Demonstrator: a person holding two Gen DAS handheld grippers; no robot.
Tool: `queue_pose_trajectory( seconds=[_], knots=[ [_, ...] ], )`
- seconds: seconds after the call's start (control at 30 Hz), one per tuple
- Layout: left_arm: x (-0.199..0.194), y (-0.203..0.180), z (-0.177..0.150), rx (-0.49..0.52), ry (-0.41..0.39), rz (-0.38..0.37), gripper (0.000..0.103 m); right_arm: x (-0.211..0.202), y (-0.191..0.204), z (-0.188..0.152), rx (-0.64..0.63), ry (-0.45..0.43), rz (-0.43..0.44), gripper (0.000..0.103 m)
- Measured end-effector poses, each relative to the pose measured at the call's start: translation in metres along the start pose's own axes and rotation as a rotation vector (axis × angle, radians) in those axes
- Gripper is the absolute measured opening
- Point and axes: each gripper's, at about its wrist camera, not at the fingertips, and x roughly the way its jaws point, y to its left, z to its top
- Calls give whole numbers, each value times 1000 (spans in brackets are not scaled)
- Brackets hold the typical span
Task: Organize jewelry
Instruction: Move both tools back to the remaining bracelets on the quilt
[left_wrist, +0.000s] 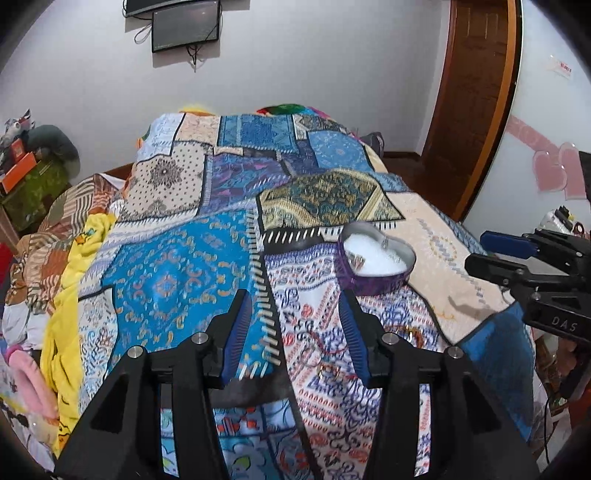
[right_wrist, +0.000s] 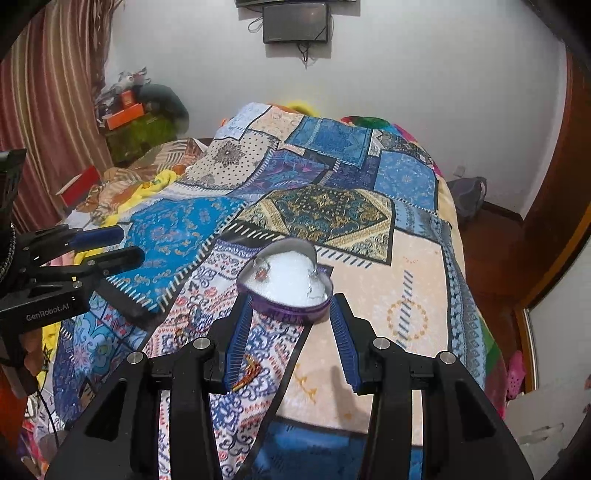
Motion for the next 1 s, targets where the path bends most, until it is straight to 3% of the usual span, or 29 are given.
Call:
queue_pose_trajectory(
  seconds=[0.6, 0.67, 0.8, 1.0],
  knots=[
    [58, -47, -36, 78, 178, -111, 48, 13, 5, -48, 33, 102, -10, 40],
    [63, -50, -38, 74, 184, -118, 45, 16, 2, -51, 44, 112, -5, 40],
    [71, -56, -40, 84, 205, -141, 29, 20, -3, -56, 60, 129, -3, 40],
    [77, -60, -44, 83, 213, -154, 23, 22, -6, -60, 74, 140, 7, 40]
  ],
)
